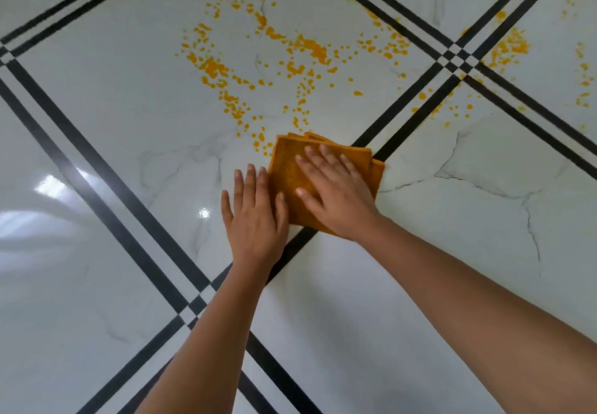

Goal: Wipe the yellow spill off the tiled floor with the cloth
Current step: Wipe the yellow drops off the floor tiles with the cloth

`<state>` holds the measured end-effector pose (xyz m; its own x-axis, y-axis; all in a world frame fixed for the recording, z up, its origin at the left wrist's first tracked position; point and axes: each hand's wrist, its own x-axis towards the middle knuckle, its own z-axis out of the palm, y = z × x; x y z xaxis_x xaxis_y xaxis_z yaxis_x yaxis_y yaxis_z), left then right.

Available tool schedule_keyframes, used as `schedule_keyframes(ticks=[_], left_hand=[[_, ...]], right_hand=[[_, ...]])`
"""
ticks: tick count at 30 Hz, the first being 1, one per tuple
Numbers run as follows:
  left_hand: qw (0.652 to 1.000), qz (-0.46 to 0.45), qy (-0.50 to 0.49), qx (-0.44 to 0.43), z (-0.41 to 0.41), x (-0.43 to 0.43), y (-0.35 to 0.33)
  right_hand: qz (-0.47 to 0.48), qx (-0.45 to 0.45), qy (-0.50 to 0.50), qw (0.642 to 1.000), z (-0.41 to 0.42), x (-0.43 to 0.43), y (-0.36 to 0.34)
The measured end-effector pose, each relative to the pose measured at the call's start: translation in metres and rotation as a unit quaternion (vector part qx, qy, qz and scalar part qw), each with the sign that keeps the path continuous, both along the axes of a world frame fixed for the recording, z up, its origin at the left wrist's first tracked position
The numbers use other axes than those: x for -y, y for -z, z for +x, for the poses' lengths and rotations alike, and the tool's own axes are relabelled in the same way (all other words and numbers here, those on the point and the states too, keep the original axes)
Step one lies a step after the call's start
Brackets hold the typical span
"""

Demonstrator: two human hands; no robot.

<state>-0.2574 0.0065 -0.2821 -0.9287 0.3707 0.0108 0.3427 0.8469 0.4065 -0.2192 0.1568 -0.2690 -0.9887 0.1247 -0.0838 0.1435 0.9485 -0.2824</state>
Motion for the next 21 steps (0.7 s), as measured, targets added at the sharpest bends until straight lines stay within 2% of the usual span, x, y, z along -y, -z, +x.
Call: schedule_keyframes(ticks=[4,7,9,13,14,17,18,21], left_hand=[[0.998,0.016,-0.052,0.030,-0.003,0.006,0.001],[0.999,0.011,-0.022,0.037,-0.008,-0.004,-0.001],[0.999,-0.015,-0.003,0.035,-0.009,-0.009,0.002],[0.998,-0.046,0.029,0.041,0.000,-0.016,0.004],[0.998,-0.048,0.032,0.039,0.001,-0.018,0.003],[0.995,-0.059,0.079,0.012,-0.004,-0.029,-0.003],[0.993,-0.068,0.097,0.009,-0.006,-0.033,-0.005],[0.989,-0.077,0.123,-0.001,-0.008,-0.048,-0.009]], right_hand=[[0.067,0.056,-0.046,0.995,-0.007,0.009,0.011],[0.097,0.059,-0.041,0.993,-0.009,0.001,0.013],[0.100,0.063,0.003,0.993,-0.017,-0.013,0.012],[0.076,0.068,0.152,0.983,-0.024,-0.020,0.008],[0.080,0.058,0.142,0.985,-0.019,-0.018,0.009],[0.103,0.054,0.009,0.993,0.003,-0.047,0.013],[0.104,0.061,0.001,0.993,0.003,-0.063,0.013],[0.089,0.065,0.150,0.983,-0.008,-0.086,0.011]])
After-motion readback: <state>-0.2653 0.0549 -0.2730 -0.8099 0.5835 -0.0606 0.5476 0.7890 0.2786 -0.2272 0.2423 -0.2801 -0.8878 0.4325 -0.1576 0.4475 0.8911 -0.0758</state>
